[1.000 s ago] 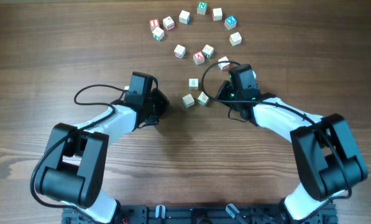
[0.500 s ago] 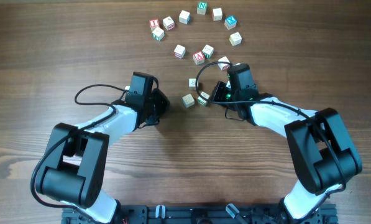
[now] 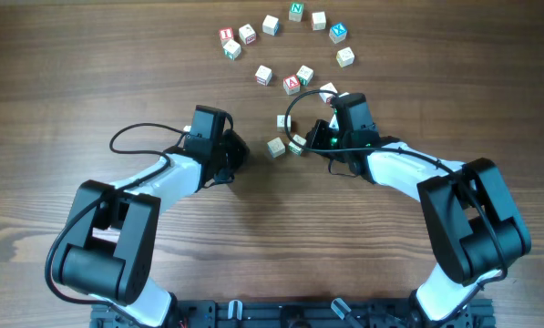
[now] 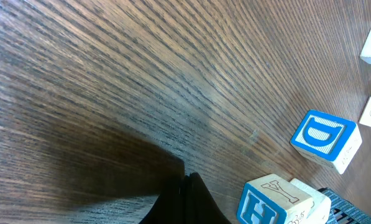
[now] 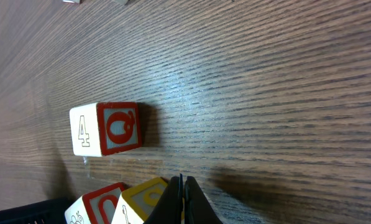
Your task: Form a circle
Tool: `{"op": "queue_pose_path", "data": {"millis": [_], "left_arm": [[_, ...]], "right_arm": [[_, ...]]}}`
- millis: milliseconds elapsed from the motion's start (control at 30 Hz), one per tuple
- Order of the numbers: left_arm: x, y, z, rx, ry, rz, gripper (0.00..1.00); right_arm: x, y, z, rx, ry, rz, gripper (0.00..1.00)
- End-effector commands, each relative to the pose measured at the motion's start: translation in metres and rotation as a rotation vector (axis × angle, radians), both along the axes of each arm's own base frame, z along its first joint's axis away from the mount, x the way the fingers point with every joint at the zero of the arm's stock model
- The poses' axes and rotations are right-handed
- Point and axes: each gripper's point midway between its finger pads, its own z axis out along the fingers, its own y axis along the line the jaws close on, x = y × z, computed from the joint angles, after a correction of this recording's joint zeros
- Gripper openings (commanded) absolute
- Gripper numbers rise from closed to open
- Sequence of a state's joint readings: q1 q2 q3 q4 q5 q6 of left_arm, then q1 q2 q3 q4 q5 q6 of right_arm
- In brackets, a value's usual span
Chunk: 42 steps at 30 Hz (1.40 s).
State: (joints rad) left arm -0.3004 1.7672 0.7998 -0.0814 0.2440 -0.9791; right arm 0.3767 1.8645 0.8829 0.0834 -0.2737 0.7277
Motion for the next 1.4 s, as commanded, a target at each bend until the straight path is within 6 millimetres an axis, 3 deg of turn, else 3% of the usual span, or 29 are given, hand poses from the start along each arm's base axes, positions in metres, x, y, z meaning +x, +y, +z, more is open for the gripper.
{"op": "queue_pose_path", "data": {"millis": [0, 433, 867, 1367], "left_arm": [[-0.025, 0.014, -0.035, 0.081, 0.098, 0.011, 0.04], [-0.025, 0.015, -0.035, 0.084, 0.097, 0.012, 0.04], [-0.025, 0.015, -0.035, 0.084, 0.098, 0.012, 0.04], [-0.025, 0.015, -0.035, 0.084, 0.097, 0.012, 0.04]], "right_arm": [[-0.007, 0.003, -0.011, -0.005, 0.023, 0.035, 0.04], [-0.010, 0.005, -0.012, -0.006, 0.025, 0.060, 0.04], [0.006, -0.003, -0.004, 0.000, -0.028, 0.026, 0.04], [0.007, 0.012, 0.009, 0.065, -0.046, 0.098, 0.04]]}}
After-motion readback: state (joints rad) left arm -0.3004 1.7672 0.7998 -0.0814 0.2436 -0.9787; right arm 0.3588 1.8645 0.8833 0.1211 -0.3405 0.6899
